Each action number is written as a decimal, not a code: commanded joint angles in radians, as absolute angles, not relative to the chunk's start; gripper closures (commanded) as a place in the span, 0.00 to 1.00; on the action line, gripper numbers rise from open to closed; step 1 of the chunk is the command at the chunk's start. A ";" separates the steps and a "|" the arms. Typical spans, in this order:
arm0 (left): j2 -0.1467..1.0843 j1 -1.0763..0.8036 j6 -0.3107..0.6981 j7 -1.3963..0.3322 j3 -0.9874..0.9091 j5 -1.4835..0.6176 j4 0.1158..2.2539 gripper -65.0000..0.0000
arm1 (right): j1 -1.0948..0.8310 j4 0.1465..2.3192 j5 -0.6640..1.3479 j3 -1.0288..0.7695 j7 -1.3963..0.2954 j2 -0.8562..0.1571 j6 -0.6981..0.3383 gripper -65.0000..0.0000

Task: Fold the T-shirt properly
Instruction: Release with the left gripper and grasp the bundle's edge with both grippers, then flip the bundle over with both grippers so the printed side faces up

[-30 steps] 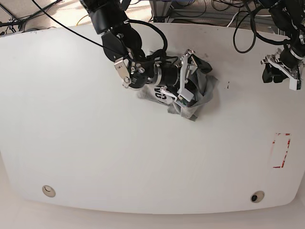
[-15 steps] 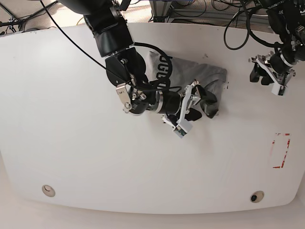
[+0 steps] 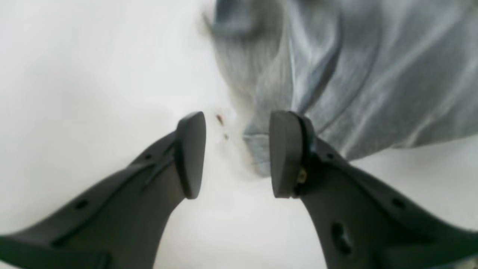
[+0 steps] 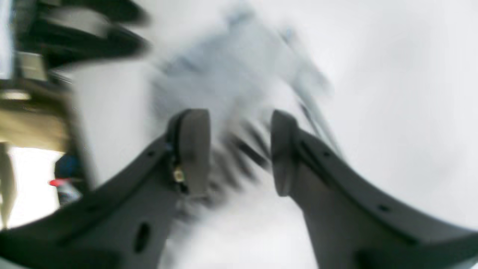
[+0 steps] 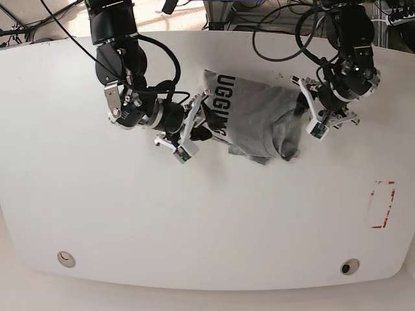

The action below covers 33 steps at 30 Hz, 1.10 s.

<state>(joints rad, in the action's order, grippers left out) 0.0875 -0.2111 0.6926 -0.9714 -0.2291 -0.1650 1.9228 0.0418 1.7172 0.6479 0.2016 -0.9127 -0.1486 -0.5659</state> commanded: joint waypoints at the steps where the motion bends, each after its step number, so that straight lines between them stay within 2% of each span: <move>1: 0.081 -0.214 0.698 -0.917 -0.180 -0.150 1.948 0.62 | 0.042 1.721 0.642 0.171 -0.897 -0.168 -0.562 0.72; 6: -0.004 -0.168 0.698 -0.914 -0.166 -0.058 1.886 0.62 | 0.081 1.609 0.642 0.171 -0.843 -0.209 -0.562 0.74; 11: -0.005 -0.165 0.698 -0.912 -0.171 -0.025 1.837 0.62 | 0.070 1.567 0.633 0.171 -0.796 -0.236 -0.562 0.75; 16: -0.004 -0.113 0.698 -0.912 -0.170 -0.025 1.767 0.62 | 0.101 1.500 0.532 0.174 -0.748 -0.232 -0.564 0.75; 26: 0.081 -0.044 0.698 -0.912 -0.157 -0.024 1.672 0.62 | 0.013 1.481 0.286 0.166 -0.625 -0.226 -0.559 0.75; 30: 0.094 0.041 0.698 -0.901 -0.127 -0.024 1.589 0.62 | -0.019 1.484 0.237 0.165 -0.578 -0.226 -0.555 0.75; 33: 0.153 0.064 0.698 -0.862 -0.073 -0.027 1.560 0.62 | -0.105 1.573 0.225 0.165 -0.579 -0.226 -0.552 0.75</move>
<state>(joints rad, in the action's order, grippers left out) 0.1188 0.0509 0.6975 -0.8921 -0.0834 -0.0200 1.5566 -0.0307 1.4773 0.2562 0.1673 -0.5583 -0.2211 -0.5564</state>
